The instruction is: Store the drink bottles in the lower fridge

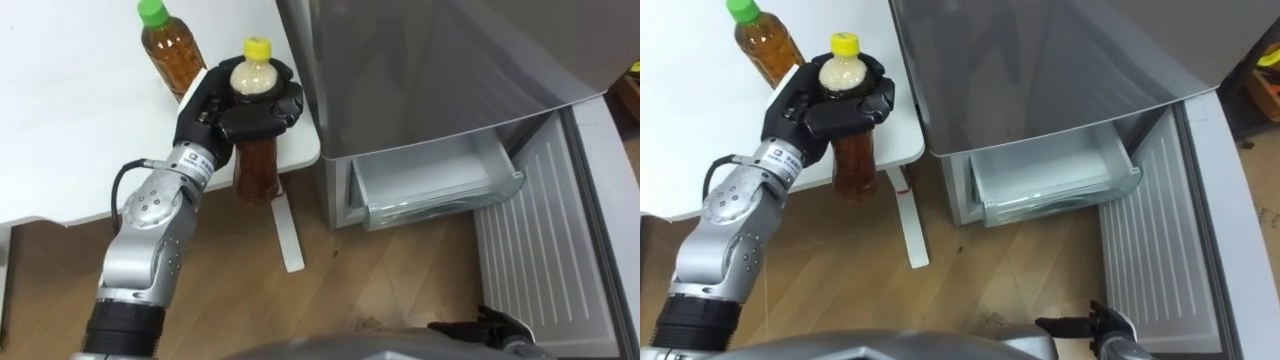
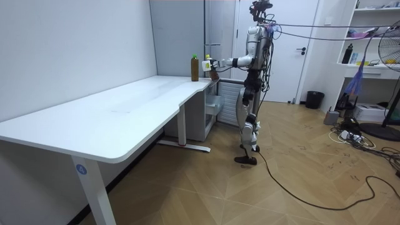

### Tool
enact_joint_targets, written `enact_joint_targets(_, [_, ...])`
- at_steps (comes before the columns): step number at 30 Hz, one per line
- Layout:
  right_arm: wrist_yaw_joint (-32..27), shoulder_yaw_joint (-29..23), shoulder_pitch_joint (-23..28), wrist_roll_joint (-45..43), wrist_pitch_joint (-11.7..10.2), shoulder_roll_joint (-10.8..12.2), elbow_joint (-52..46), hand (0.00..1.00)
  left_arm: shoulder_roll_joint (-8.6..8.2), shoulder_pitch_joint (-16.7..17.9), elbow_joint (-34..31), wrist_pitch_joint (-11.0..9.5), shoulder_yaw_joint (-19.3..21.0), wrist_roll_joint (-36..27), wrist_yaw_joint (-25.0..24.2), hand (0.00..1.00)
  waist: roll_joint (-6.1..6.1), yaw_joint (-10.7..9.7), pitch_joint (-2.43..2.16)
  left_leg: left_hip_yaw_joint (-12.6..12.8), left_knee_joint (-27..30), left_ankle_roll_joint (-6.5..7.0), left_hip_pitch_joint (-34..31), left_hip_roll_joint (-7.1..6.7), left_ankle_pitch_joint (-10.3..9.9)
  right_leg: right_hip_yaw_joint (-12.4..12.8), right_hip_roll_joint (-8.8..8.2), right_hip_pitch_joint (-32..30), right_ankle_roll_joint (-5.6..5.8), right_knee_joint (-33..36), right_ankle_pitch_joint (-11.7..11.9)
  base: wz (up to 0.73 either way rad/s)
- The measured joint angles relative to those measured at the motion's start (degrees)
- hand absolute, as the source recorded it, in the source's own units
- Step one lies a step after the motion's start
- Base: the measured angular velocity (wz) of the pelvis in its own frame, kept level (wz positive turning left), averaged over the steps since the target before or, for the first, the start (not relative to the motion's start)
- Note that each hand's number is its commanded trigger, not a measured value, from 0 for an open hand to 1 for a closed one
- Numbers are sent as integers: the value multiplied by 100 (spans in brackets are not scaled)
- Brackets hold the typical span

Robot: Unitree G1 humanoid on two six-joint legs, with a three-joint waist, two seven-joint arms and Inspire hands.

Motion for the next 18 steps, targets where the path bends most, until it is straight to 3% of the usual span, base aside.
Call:
enact_joint_targets(8, [14, 12, 1, 0, 16, -5, 19, 0, 8, -18, -102, 0, 12, 57, -3, 100, -5, 18, -7, 4, 6, 0, -36, -3, 0, 5, 0, -53, -5, 12, 3, 0])
enact_joint_targets(13, [80, 50, 15, -36, 23, 4, 8, 0, 10, -19, -348, 0, 125, 55, -66, 100, -96, 48, -30, -4, 26, -1, -75, -2, 0, -4, 6, -77, -6, 2, 4, 0])
enact_joint_targets(18, [78, 51, 87, -161, 21, 5, -8, 0, 10, -16, -603, -1, 174, 53, -71, 100, -142, 220, -44, -9, 26, -3, -94, -3, -2, -12, -5, -59, -6, 4, 4, 1])
